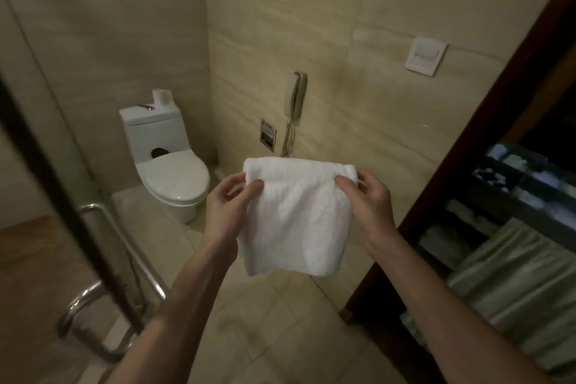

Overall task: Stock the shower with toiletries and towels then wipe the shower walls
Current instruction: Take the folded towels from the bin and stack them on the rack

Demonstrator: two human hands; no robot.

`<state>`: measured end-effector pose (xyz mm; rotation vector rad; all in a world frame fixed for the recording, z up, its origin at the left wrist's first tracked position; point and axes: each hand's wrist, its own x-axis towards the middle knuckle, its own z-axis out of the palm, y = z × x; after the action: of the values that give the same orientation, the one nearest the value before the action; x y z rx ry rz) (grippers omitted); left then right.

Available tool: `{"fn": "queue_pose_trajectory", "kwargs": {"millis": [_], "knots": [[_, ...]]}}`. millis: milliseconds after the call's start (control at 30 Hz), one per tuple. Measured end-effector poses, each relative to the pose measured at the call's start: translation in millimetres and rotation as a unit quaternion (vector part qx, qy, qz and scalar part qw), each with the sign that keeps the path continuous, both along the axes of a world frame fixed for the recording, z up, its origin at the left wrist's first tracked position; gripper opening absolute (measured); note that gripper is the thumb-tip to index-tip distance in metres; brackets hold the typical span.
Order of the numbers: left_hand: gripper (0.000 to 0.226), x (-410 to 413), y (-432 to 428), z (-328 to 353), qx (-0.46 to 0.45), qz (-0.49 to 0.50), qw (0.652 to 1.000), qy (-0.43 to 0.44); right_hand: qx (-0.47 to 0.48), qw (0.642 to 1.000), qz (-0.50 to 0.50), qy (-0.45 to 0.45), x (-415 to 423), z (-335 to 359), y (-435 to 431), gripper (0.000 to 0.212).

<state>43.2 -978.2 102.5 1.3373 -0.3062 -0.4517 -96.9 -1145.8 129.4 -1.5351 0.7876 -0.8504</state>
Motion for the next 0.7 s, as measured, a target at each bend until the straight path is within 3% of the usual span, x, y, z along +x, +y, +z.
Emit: {"fn": "queue_pose_trajectory", "kwargs": {"millis": [400, 700], "knots": [[0.021, 168, -75, -24, -0.004, 0.119, 0.992, 0.033, 0.019, 0.991, 0.129, 0.015, 216, -19, -106, 0.029], [0.024, 297, -77, -59, 0.001, 0.282, 0.955, 0.092, 0.065, 0.959, 0.273, 0.050, 404, -60, -131, 0.045]]}}
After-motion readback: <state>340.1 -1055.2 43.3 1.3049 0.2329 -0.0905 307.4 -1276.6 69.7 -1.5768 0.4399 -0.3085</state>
